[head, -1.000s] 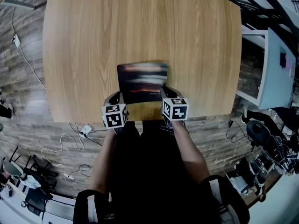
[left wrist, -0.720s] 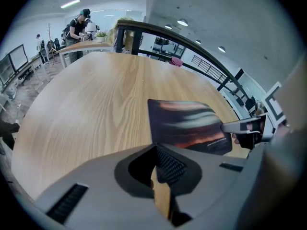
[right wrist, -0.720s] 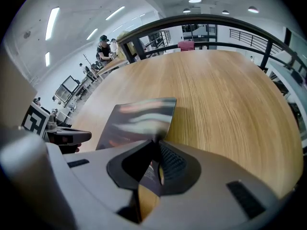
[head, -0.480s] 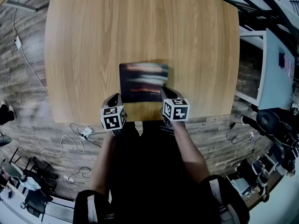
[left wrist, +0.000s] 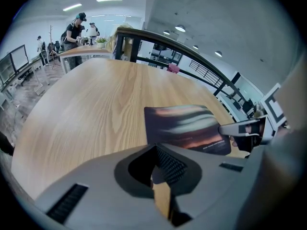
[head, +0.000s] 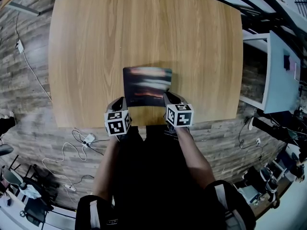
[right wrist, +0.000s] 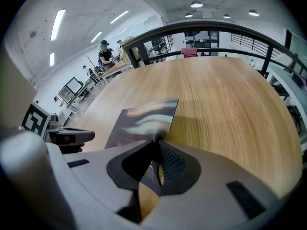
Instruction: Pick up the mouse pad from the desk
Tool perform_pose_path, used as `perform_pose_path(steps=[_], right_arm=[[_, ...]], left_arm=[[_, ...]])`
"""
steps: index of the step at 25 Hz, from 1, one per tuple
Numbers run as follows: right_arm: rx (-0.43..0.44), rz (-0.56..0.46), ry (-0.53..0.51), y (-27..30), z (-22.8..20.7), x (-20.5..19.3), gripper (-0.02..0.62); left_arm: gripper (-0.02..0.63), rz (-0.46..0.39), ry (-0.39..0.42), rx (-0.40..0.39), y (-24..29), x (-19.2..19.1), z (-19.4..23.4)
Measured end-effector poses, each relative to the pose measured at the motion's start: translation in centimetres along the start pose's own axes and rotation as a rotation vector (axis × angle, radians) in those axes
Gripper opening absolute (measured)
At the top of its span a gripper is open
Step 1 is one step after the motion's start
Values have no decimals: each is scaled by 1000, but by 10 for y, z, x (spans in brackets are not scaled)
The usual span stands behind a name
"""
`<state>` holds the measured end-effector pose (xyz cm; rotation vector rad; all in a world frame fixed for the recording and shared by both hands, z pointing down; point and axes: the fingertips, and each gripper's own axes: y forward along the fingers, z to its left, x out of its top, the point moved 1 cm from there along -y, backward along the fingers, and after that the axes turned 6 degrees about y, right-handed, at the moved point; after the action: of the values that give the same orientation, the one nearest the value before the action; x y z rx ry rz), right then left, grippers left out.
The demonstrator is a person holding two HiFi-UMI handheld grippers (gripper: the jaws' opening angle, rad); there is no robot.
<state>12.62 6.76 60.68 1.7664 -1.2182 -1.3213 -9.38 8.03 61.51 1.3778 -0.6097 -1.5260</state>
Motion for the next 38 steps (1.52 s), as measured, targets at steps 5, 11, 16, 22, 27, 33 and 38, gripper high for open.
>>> perform_pose_path(steps=[5,11,16,22,27,33,38], right_arm=[[8,-15,-6,-3,6,4,58],[14,-29,-10,-9,11,6,58],[20,-42,-18,-15,17,9,58],[29,-59,-29,-21,24,17,58],[38,-70,-39,-26,29,21,58],[49,-92,-51,-34,37,26,58],[59,-115,-60,-42,42,30,58]], left_arm=[[21,-22,7,-5,-4,8,-1],[21,-51,13,-15,-11,16,-4],[21,-75,14,-22,-19,23,-5],[23,-107,19,-27,-25,37,-7],[23,-132,13,-29,-32,46,-5],[21,-173,11,-28,-43,59,-4],[21,-206,19,-37,-50,70,-8]])
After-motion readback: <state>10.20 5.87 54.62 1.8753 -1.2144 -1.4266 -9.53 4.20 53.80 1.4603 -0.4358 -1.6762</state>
